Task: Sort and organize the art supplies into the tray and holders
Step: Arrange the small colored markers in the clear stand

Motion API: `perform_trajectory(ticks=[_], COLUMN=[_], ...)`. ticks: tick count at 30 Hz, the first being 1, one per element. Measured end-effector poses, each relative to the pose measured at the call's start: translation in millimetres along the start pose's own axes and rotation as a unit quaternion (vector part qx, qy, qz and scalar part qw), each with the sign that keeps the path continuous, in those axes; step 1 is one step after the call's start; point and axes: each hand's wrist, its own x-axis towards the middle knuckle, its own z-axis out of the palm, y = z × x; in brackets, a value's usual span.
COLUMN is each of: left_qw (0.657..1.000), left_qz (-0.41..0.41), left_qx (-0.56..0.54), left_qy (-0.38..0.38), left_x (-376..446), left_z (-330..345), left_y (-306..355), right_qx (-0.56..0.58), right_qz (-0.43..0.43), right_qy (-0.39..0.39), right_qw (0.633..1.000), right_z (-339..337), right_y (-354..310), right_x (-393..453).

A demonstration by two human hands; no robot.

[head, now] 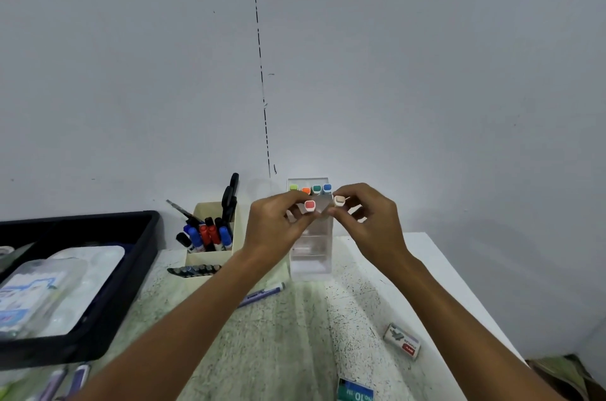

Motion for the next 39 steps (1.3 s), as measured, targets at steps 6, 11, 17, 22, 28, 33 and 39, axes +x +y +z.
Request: perform_trajectory(ticks=[6, 11, 17, 22, 28, 33, 39], left_qw=[0.998, 0.994, 0.99, 0.987, 0.988, 0.972, 0.921], left_qz=[-0.046, -0.092, -0.111, -0.122, -0.124, -0.182, -0.274], left_qx=[-0.025, -0.017, -0.018, 0.009, 0.023, 0.107, 0.262], left_qy=[-0.021, -0.058, -0.084, -0.109, -0.087, -0.106, -0.093], left_x=[-2, 3, 3, -1, -42, -130, -199], left_z=[4, 9, 16, 15, -10, -43, -87], left_y=[-5, -8, -9, -11, -23, -54, -88], right_qx=[0.008, -0.039, -0.124, -0.121, -0.112, -0.119, -0.211], right_qz=[-0.044, -0.063, -0.018, 0.067, 0.081, 0.111, 0.178], right_qy=[0.039, 0.024, -0.02, -0.035, 0.005, -0.12, -0.335], right_qw=[0.998, 0.997, 0.992, 0.99, 0.99, 0.979, 0.901], right_z=[-2, -1, 10, 19, 25, 61, 126], right_y=[-2, 10, 38, 40, 49, 62, 59], right_x=[2, -1, -1, -1, -37, -78, -90])
